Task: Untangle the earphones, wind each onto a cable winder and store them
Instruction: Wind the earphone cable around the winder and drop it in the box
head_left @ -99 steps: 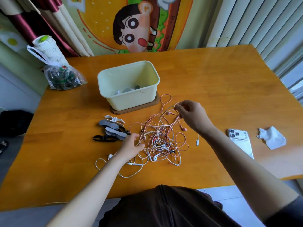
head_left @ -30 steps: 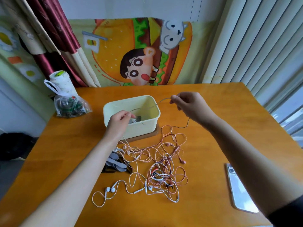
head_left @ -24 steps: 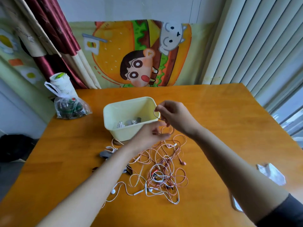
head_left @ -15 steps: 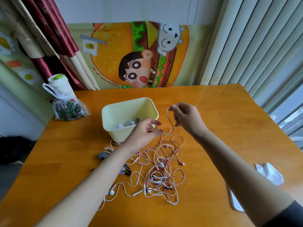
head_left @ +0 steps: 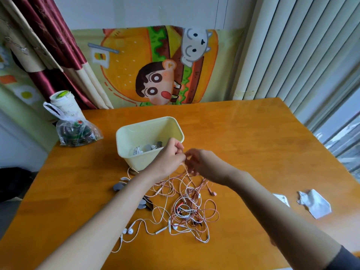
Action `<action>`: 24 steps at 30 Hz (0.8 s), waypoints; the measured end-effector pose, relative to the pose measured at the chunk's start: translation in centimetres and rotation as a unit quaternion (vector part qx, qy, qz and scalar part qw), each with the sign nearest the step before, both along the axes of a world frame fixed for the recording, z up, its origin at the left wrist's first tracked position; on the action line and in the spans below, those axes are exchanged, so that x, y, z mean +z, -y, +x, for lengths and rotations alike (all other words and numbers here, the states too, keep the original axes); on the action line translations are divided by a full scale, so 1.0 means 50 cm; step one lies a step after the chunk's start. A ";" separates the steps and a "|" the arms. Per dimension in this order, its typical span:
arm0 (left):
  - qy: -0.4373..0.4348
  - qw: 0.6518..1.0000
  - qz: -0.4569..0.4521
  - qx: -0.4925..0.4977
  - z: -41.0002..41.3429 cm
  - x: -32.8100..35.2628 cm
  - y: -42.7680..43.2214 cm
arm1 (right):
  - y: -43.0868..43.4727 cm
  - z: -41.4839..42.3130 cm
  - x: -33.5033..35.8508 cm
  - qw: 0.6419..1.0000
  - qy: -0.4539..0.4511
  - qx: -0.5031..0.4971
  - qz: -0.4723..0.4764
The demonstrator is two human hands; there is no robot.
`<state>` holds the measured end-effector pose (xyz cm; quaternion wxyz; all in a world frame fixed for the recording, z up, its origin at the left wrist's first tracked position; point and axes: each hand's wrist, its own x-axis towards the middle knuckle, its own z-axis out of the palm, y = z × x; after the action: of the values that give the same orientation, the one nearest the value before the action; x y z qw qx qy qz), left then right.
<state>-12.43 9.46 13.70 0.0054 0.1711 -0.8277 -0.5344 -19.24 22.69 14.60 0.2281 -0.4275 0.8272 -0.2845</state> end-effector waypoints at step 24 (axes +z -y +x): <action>0.014 0.996 -0.079 -0.040 0.000 -0.012 0.022 | -0.003 -0.007 0.032 0.998 -0.058 -0.015 0.022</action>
<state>-12.43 8.36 13.10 -0.0142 0.1447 -0.8732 -0.4651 -19.58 22.85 16.22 0.1845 -0.4262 0.8513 -0.2442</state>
